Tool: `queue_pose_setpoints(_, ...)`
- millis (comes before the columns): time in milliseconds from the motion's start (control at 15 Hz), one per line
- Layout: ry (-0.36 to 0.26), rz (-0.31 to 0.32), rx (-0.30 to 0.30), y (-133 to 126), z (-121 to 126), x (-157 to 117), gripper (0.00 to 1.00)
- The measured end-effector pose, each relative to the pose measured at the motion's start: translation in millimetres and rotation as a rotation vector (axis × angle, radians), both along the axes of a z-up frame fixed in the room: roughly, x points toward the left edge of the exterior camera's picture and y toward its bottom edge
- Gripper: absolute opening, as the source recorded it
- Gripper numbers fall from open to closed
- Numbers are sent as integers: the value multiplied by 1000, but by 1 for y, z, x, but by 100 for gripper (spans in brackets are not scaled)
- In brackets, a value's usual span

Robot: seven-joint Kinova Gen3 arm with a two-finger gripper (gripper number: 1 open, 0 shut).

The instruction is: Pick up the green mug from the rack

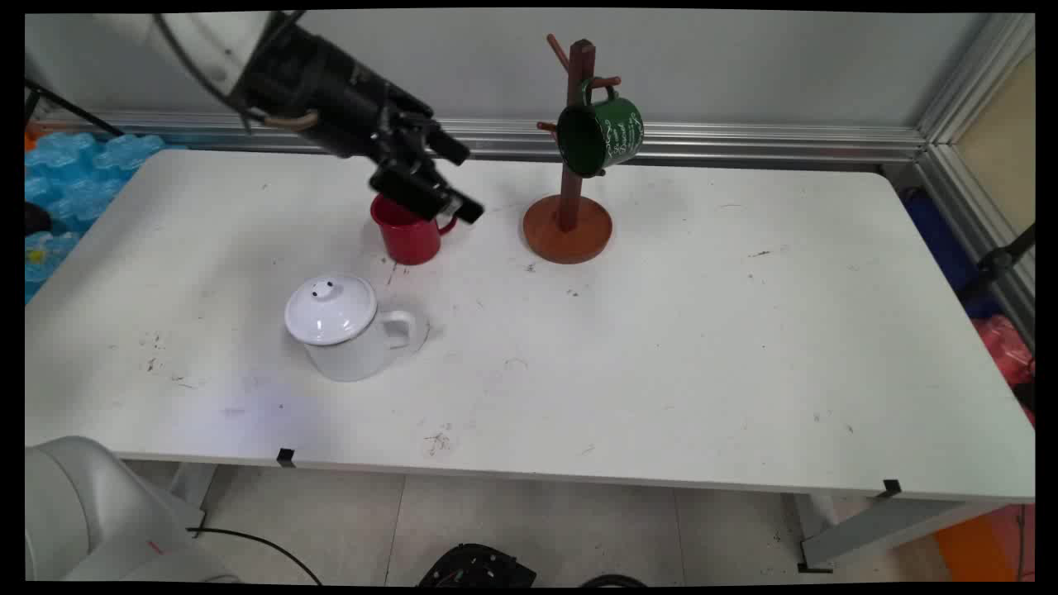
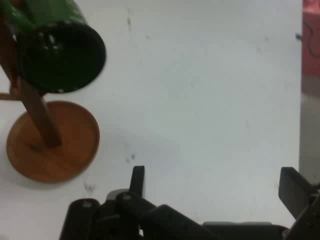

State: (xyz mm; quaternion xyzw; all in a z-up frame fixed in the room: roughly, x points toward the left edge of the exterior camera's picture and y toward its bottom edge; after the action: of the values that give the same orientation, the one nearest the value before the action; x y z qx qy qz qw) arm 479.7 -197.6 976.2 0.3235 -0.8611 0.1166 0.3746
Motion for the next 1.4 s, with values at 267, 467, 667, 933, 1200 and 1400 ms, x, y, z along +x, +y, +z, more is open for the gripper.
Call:
queue_pose_setpoints(267,47,82,14,-15,-5,-13,100)
queue_pose_setpoints(467,93,155,29,-28,-13,-26,100)
queue_pose_setpoints(667,139,221,43,-42,-20,-40,100)
queue_pose_setpoints(933,196,299,59,-60,-31,-58,100)
queue_pose_setpoints(1200,252,369,72,-78,-43,-75,100)
queue_pose_setpoints(1400,290,415,82,-89,-50,-86,100)
